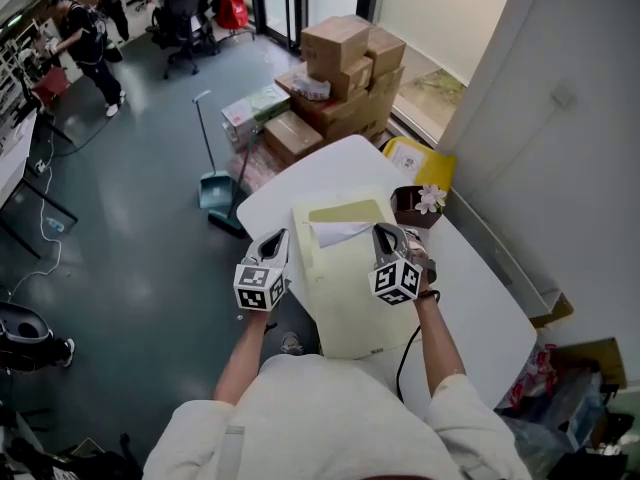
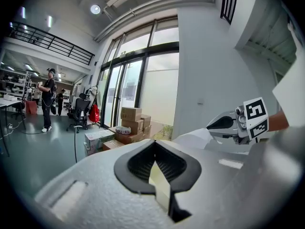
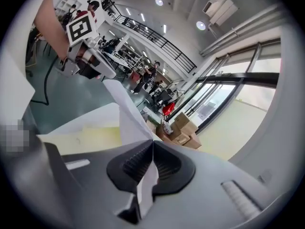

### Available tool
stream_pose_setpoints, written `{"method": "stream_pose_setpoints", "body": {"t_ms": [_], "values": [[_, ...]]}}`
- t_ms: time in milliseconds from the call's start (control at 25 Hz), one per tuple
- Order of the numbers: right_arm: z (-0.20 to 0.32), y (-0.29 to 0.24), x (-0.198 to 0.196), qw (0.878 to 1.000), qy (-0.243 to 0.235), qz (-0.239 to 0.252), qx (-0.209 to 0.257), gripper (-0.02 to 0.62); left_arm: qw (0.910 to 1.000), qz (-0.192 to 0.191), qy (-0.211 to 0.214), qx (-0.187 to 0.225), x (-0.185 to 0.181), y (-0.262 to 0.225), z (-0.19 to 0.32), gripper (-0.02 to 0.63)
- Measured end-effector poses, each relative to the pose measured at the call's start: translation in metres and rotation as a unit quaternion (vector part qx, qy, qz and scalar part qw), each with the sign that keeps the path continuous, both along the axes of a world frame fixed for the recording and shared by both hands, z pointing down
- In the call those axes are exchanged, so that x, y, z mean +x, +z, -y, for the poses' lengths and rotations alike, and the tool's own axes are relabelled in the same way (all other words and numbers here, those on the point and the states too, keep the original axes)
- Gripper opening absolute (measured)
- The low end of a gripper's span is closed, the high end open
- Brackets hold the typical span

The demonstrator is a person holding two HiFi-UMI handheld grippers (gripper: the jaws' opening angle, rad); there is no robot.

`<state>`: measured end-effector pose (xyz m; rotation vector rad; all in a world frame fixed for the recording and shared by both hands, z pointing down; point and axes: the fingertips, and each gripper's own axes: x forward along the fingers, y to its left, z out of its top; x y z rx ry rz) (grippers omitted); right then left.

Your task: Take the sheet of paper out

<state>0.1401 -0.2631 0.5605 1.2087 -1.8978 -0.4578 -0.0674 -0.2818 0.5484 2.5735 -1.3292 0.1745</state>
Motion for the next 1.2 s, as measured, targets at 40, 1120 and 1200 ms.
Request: {"method": "stream_pose_setpoints", "body": {"t_ms": [40,1120,1200], "values": [[0.001,-0.004,-0.001,1.0,0.005,0.016,0.003,0.009,1.0,0.0,-0.001,0.001,-0.001,0.0,0.0,0.002],[0.004,-0.035,0.004,0.895,0.147,0.421,0.005,0.008,0.9996,-0.008,-0.023,0.012,-0.028,-0.017,0.006,0.002],[0.004,-0.035,0.004,0.894,0.15,0.422,0.004,0.008,0.9996,-0.008,-0.026,0.009,-0.03,-0.015,0.006,0.002]]}}
